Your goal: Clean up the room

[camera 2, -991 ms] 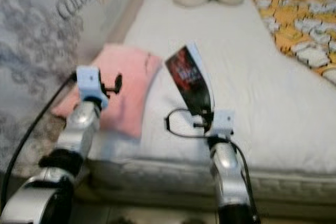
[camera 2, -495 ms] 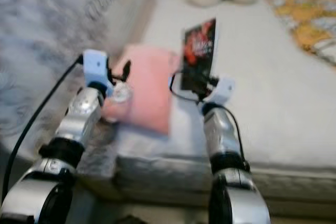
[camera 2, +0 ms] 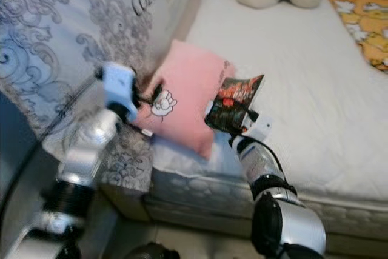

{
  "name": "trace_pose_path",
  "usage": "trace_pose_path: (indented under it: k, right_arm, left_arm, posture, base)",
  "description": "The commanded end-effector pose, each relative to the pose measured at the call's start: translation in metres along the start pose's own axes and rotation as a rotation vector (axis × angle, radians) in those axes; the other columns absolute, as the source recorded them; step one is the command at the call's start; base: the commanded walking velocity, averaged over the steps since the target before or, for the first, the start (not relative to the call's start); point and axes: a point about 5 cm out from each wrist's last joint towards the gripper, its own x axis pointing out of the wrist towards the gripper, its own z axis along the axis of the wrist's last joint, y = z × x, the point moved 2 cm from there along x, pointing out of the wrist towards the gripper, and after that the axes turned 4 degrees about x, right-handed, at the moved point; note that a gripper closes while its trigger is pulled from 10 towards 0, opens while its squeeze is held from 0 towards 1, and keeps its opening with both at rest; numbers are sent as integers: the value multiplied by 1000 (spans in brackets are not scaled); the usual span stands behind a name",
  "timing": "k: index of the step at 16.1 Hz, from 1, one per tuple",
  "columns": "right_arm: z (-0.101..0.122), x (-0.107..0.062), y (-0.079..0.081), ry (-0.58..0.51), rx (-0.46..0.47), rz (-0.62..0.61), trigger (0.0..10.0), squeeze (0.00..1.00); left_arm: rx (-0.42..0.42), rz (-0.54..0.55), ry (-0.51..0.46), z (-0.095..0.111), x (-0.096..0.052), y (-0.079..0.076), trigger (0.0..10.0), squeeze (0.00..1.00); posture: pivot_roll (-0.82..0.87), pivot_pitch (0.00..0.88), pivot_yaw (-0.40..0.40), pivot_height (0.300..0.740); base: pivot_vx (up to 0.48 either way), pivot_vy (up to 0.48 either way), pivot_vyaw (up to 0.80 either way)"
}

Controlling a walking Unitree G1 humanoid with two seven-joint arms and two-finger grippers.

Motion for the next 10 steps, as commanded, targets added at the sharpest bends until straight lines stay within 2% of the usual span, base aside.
trace_pose_path:
  k: [1, 2, 3, 5, 6, 8, 10]
  right_arm:
    - [-11, 0, -1, 67, -70, -15, 10000, 0]
    - [0, 0, -5, 53, -141, -34, 10000, 0]
    - [19, -2, -13, 31, -266, -85, 10000, 0]
    - [37, -5, -24, -6, -312, -167, 10000, 0]
    - [39, -6, -27, 1, -356, -186, 10000, 0]
    - [43, -9, -35, 32, -572, -253, 10000, 0]
    - [44, -10, -38, 42, -652, -289, 10000, 0]
  left_arm:
    - [0, 13, -24, 10, -2, 1, 10000, 0]
    - [-23, 12, -19, 10, -5, -3, 10000, 0]
    - [-51, 16, -9, 10, -10, -9, 10000, 0]
    - [-71, 14, -1, 10, -13, -16, 10000, 0]
    - [-84, 14, 2, 10, -13, -18, 10000, 0]
    - [-119, 10, 10, 10, -14, -25, 10000, 0]
    - [-133, 11, 18, 10, -15, -28, 10000, 0]
  posture:
    - [292, 105, 65, 740]
    - [289, 106, 59, 740]
    - [283, 106, 50, 740]
    - [275, 105, 39, 740]
    - [275, 105, 39, 740]
    - [260, 103, 28, 740]
    - [245, 97, 14, 740]
  base:
    - [0, 0, 0]
    - [0, 0, 0]
    - [0, 0, 0]
    - [0, 0, 0]
    - [0, 0, 0]
    - [0, 0, 0]
    - [0, 0, 0]
